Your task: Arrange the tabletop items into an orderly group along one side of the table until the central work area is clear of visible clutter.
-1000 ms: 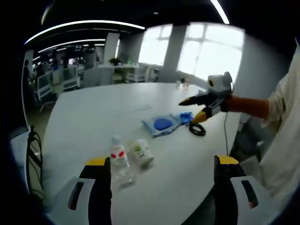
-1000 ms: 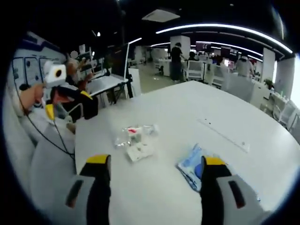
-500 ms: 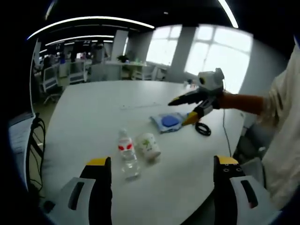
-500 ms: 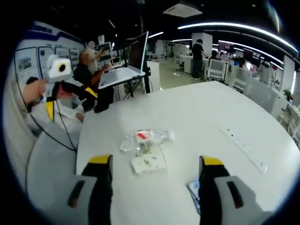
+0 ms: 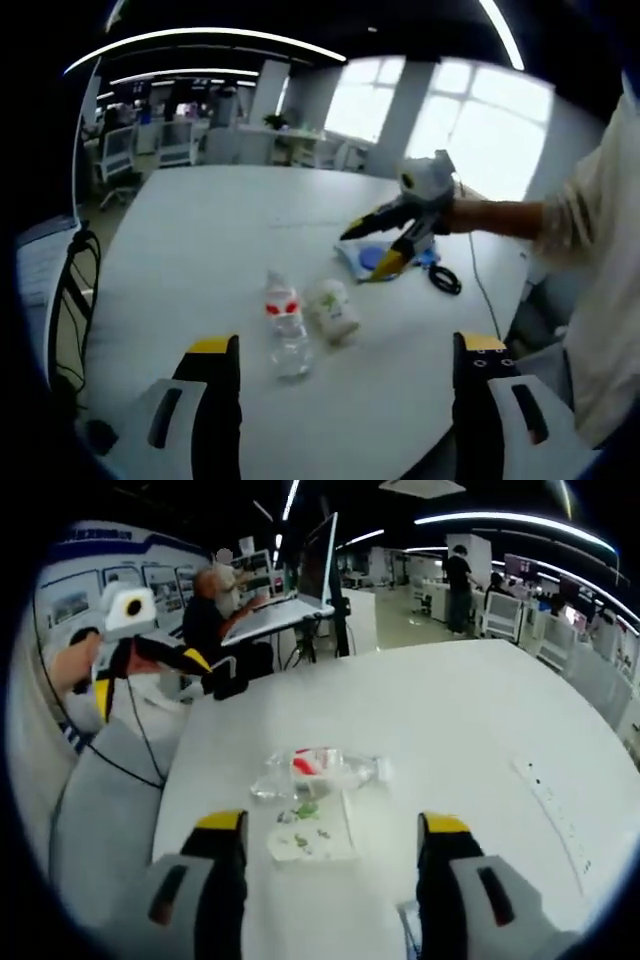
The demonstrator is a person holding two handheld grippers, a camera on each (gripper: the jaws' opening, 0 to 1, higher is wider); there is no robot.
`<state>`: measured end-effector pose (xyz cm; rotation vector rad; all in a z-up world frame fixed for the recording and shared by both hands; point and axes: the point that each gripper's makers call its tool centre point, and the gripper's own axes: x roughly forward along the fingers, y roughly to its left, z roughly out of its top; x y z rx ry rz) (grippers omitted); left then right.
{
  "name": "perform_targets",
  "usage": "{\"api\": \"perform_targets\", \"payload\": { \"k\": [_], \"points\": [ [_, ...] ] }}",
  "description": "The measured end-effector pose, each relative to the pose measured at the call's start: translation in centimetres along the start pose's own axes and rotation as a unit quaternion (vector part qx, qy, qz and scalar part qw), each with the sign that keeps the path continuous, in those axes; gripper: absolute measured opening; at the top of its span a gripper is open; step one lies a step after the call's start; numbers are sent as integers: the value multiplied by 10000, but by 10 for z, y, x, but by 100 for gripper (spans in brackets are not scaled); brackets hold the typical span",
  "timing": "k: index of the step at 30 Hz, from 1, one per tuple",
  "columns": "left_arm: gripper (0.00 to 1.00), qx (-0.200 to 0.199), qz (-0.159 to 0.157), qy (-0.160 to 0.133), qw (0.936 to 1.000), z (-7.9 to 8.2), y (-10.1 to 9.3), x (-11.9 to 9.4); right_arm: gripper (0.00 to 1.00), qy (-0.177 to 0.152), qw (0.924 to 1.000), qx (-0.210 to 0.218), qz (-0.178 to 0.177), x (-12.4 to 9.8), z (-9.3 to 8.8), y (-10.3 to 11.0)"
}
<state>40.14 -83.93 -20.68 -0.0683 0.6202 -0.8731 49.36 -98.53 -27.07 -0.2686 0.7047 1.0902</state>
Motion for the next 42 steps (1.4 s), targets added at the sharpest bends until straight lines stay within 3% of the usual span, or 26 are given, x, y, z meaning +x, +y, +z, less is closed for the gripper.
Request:
{"api": "perform_targets", "payload": {
  "k": [6,8,13,16,21,23,31,34,42],
  "points": [
    [83,-82,5,16,10000,-4,8,8,59,172,9991,36,384,15,-7,-5],
    [83,-131,-5,-12,9999,-4,10,10,55,220,9975,120,654,19,-9,0],
    [82,-177,6,27,9998,-8,16,16,48,315,9957,149,860,28,-13,-8],
    [81,-208,9,33,9998,-9,18,18,41,343,9911,314,1246,31,-15,1],
    [80,-241,22,73,9997,-14,22,22,35,452,9880,293,1449,40,-22,3],
    [79,-245,17,48,9997,-14,22,23,31,478,9825,497,1731,40,-22,11],
    [77,-296,26,71,9995,-19,26,27,19,501,9699,794,2246,43,-22,15],
    [77,-322,30,74,9995,-21,27,28,11,595,9666,744,2380,44,-27,18],
    [75,-346,3,80,9994,-22,27,32,8,637,9607,767,2590,41,-26,26]
  ]
}}
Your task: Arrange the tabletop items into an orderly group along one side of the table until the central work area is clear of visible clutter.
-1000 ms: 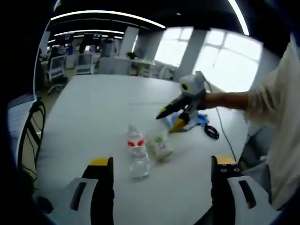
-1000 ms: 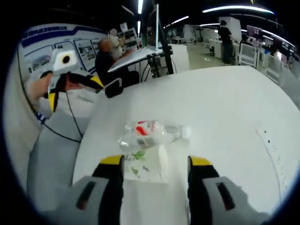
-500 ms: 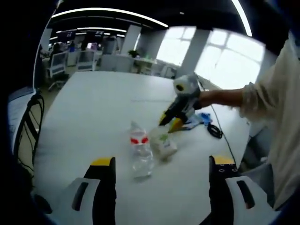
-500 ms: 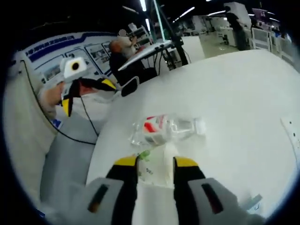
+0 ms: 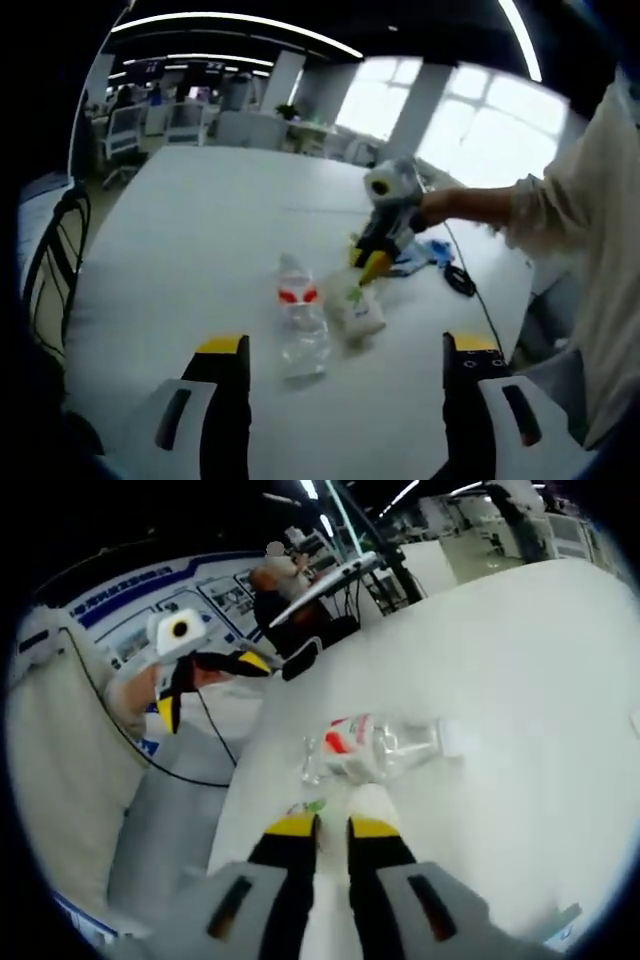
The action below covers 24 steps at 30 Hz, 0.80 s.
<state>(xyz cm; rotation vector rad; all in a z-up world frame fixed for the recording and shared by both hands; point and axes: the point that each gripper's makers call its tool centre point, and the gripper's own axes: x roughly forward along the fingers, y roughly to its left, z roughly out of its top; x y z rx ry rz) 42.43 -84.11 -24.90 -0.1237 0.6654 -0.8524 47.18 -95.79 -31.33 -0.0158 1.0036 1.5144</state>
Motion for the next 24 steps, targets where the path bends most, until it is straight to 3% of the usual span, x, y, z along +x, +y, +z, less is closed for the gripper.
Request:
{"api": "perform_targets", "payload": {
  "k": [11,15,20,24],
  "points": [
    [74,4,-64,-58,10000,1,-6,0,1,153,9995,-46,260,-1,-1,27],
    [74,16,-112,-77,9999,2,-10,-1,0,253,9982,-10,535,2,-4,46],
    [74,31,-143,-87,9999,1,-14,-3,0,296,9983,-31,501,4,-7,50],
    [74,56,-159,-102,9998,1,-16,-5,0,263,9992,-164,245,2,-7,48]
  ]
}}
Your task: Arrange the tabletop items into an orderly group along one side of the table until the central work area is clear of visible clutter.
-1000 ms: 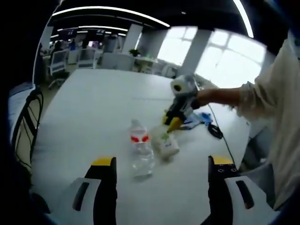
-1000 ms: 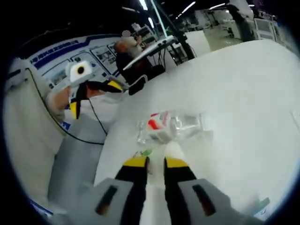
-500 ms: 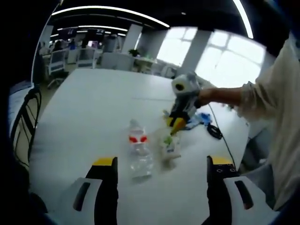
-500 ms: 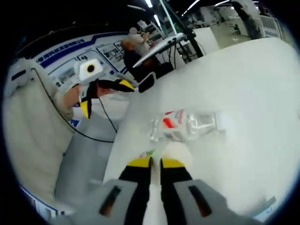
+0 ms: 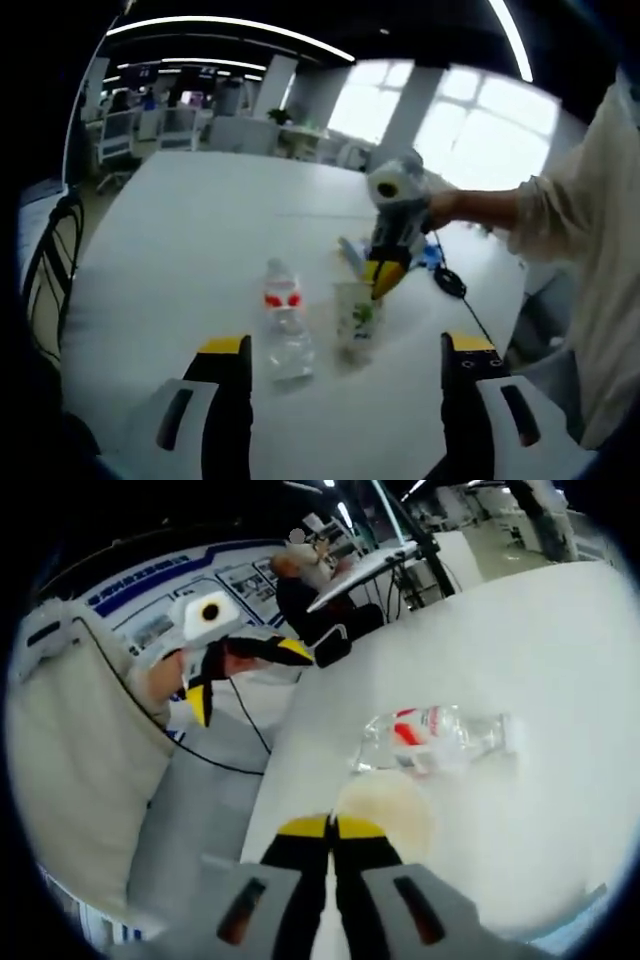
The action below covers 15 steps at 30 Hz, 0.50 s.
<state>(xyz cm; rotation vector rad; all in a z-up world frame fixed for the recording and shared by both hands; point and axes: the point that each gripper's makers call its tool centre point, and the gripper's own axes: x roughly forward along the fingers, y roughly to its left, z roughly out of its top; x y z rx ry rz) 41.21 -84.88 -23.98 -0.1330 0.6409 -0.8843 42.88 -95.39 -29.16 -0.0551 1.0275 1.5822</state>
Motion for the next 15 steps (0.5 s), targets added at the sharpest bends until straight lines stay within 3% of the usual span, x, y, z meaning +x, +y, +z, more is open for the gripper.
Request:
{"api": "perform_targets", "payload": {
  "k": [5,10,11,12,15],
  "points": [
    [75,107,-49,89,9999,-3,-3,1,0,-128,9985,-289,-443,-10,2,9],
    [76,187,-133,124,9997,-4,-7,4,0,-278,9905,-612,-1200,-27,9,9],
    [77,200,-169,118,9996,-3,-8,5,0,-311,9911,-599,-1148,-28,9,15],
    [77,209,-189,101,9996,-3,-9,6,0,-492,9885,-576,-1308,-33,14,16],
    [80,288,-251,104,9992,-2,-11,8,0,-392,9784,-804,-1863,-46,13,14]
  ]
}}
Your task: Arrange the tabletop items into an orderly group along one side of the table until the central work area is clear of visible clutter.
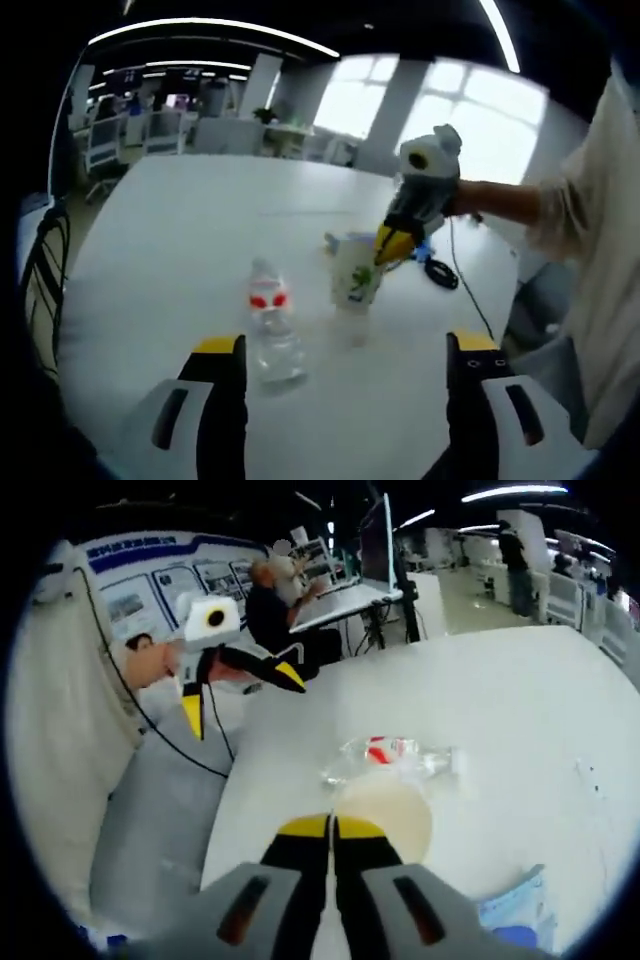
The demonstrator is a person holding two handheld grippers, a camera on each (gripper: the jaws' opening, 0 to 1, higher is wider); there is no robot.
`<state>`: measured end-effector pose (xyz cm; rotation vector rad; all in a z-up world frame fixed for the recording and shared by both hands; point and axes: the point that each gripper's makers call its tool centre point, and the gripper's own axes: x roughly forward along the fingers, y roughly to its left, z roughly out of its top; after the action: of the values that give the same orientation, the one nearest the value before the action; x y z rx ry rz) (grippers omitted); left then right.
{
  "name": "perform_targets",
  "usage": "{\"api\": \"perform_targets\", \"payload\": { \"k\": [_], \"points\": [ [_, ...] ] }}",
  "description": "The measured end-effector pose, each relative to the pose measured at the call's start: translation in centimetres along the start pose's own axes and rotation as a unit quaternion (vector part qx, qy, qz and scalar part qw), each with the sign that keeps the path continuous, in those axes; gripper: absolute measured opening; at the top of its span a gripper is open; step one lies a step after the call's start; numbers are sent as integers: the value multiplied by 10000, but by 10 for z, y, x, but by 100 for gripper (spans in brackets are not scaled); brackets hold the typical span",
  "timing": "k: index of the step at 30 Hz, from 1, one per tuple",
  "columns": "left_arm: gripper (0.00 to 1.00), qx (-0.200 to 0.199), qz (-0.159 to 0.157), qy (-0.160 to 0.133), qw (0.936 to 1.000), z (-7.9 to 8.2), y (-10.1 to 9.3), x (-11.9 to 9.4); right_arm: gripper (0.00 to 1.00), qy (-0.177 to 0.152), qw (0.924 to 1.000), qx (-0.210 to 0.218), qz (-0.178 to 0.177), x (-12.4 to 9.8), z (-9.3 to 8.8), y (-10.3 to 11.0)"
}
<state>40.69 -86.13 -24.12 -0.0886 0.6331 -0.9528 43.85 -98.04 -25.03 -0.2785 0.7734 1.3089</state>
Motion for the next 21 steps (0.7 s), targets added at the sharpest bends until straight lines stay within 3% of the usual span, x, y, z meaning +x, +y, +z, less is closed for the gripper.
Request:
{"api": "perform_targets", "payload": {
  "k": [3,8,15,21],
  "points": [
    [81,36,-88,-27,10000,-1,-3,1,0,-132,9990,-95,-426,-13,7,-4],
    [84,169,-242,-162,9994,2,-10,-1,0,179,9925,-565,-1071,-31,6,-13],
    [83,220,-380,-282,9986,0,-18,-2,0,477,9837,-904,-1482,-45,6,-26],
    [82,224,-344,-203,9990,-9,-17,-1,0,685,9755,-1122,-1764,-47,5,-40]
  ]
}}
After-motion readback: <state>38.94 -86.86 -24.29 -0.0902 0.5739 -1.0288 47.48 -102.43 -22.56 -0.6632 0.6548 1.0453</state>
